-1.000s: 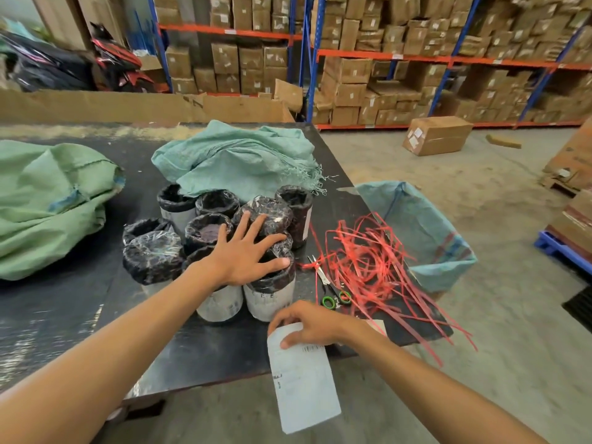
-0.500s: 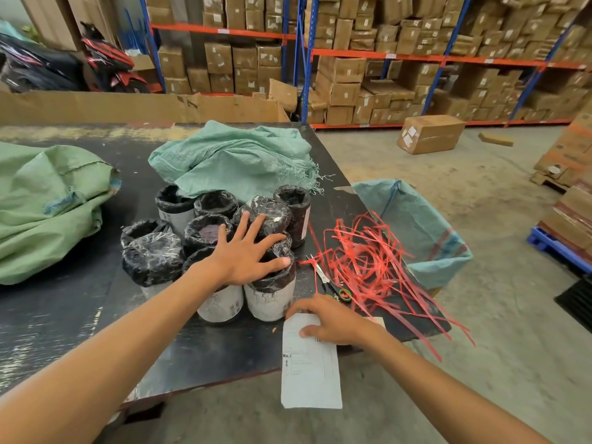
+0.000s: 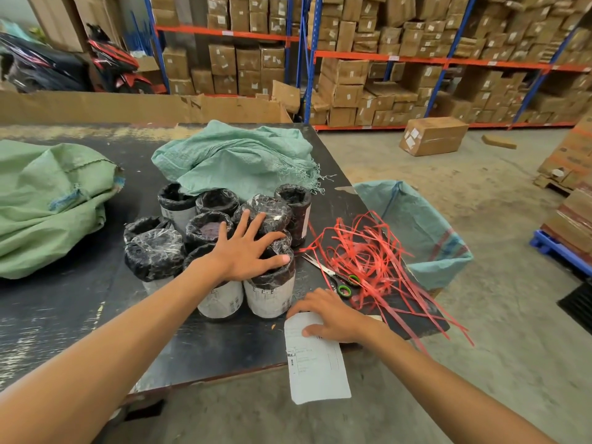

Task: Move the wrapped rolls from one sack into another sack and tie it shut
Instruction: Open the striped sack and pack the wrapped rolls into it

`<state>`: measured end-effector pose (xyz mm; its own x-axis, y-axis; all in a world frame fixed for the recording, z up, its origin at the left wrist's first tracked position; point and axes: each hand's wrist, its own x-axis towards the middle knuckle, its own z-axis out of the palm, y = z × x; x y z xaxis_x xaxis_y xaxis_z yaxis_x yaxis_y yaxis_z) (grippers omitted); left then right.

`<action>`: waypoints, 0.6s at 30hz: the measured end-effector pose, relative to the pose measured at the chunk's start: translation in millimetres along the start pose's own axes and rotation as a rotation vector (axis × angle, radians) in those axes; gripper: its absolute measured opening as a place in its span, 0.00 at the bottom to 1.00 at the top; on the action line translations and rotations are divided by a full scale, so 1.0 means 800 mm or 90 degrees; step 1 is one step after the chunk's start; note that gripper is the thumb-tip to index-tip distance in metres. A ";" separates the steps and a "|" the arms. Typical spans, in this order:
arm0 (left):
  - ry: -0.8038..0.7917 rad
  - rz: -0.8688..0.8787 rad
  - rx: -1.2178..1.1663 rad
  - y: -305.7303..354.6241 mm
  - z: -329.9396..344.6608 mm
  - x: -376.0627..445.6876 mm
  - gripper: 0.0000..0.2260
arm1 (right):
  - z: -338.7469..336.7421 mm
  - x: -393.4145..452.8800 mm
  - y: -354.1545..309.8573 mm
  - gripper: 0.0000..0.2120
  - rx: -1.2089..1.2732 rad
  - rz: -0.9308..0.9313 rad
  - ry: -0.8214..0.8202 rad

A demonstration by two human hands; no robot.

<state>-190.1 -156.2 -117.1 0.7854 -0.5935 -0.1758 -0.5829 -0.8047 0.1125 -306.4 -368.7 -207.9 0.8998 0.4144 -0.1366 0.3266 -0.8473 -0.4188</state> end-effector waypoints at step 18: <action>0.032 -0.015 0.006 0.002 0.007 -0.001 0.37 | 0.015 -0.019 -0.007 0.23 -0.295 -0.091 0.014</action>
<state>-193.0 -156.6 -122.6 0.8079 -0.5752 -0.1282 -0.5665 -0.8180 0.0996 -325.2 -366.6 -214.0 0.8409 0.5345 -0.0855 0.5374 -0.8433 0.0133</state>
